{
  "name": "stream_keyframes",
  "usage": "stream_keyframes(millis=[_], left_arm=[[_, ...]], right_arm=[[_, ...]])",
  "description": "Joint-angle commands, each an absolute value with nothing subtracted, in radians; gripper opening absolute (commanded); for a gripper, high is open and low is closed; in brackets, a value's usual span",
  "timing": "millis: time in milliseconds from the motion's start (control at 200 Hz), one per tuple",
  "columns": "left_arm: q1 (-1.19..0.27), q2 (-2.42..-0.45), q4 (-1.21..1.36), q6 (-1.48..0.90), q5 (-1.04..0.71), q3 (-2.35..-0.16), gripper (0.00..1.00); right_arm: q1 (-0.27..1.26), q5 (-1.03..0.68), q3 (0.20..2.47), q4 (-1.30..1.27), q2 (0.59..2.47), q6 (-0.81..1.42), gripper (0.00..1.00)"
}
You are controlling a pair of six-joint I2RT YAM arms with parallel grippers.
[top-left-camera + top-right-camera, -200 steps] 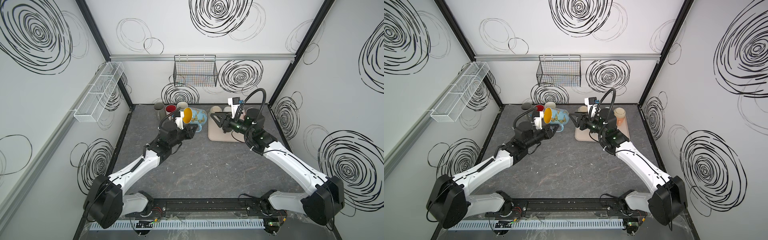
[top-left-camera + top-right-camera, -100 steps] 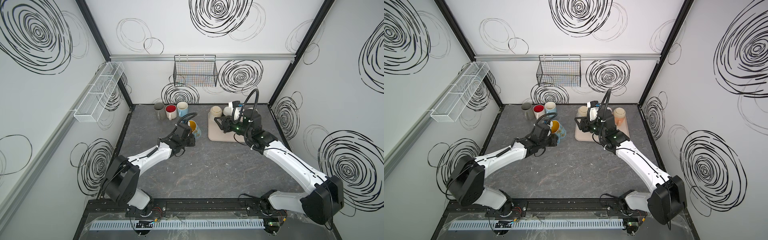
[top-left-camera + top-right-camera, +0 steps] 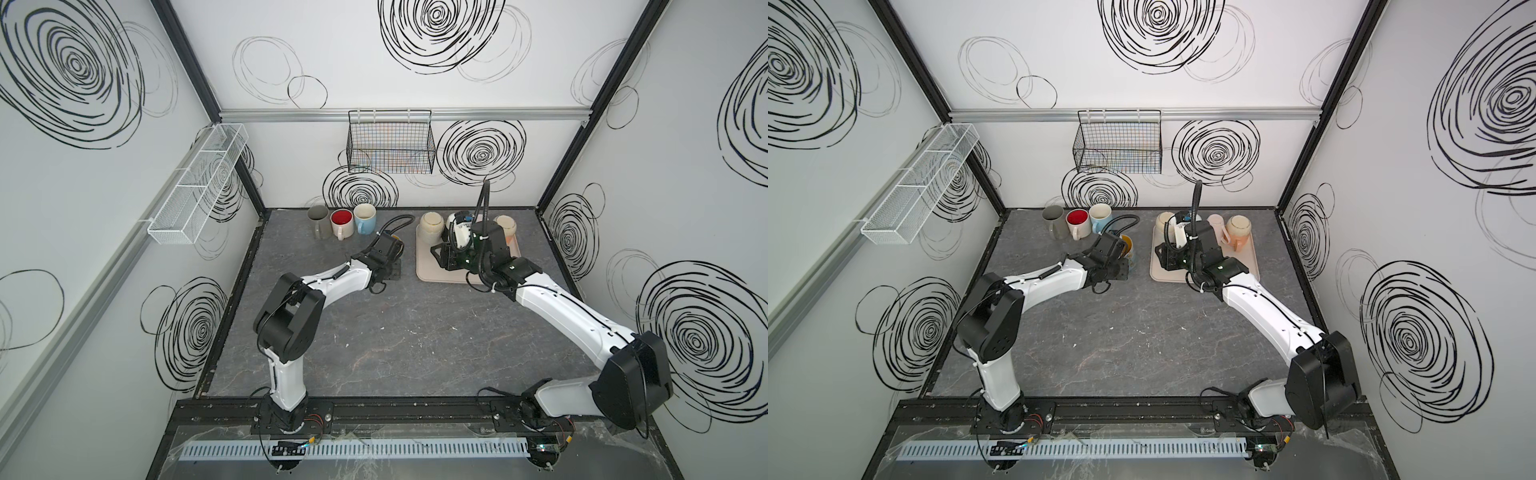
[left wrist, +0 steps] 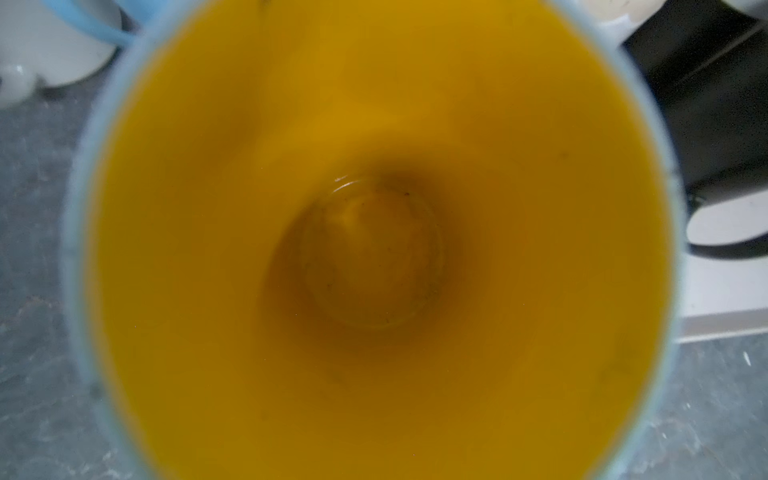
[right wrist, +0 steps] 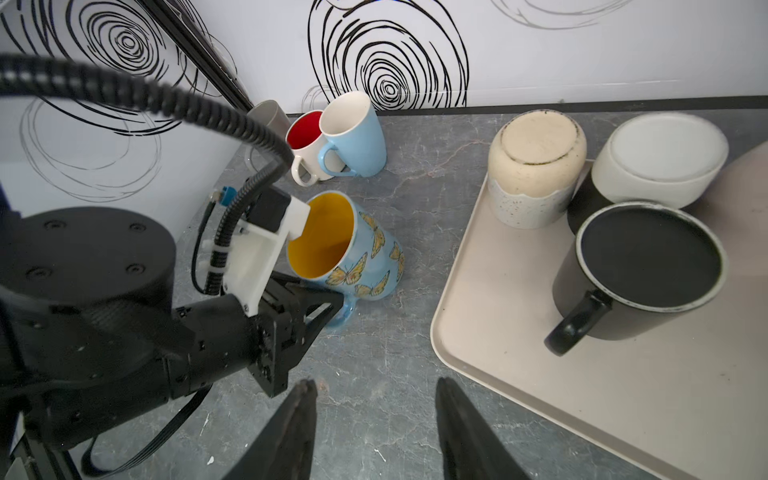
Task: Turn the mug right side up
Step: 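Stand the butterfly mug upright by the light blue mug while the right gripper withdraws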
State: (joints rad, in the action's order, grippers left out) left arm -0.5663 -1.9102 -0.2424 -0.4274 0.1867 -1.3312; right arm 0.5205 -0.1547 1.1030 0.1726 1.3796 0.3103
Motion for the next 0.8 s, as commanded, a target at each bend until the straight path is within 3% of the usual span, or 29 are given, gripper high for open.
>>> stream_keyframes(millis=[0,415,540,796], left_arm=[[-0.554,-1.965,-0.197,-0.373,0.262,-1.478,0.00],[-0.500,-2.189,-0.224,-0.361,0.271,-1.806,0.00],[-0.483,-2.232,-0.216,-0.361,0.293,-1.856,0.04],[-0.420,-2.310,-0.156,-0.397,0.186,-1.928,0.04]], right_arm=[[0.516,-0.124,1.150,0.203,1.391,0.278,0.51],[0.502,-0.104,1.153,0.235,1.420,0.263,0.50],[0.501,-0.123,1.117,0.184,1.416,0.299,0.50],[0.501,-0.121,1.116,0.191,1.424,0.297,0.49]])
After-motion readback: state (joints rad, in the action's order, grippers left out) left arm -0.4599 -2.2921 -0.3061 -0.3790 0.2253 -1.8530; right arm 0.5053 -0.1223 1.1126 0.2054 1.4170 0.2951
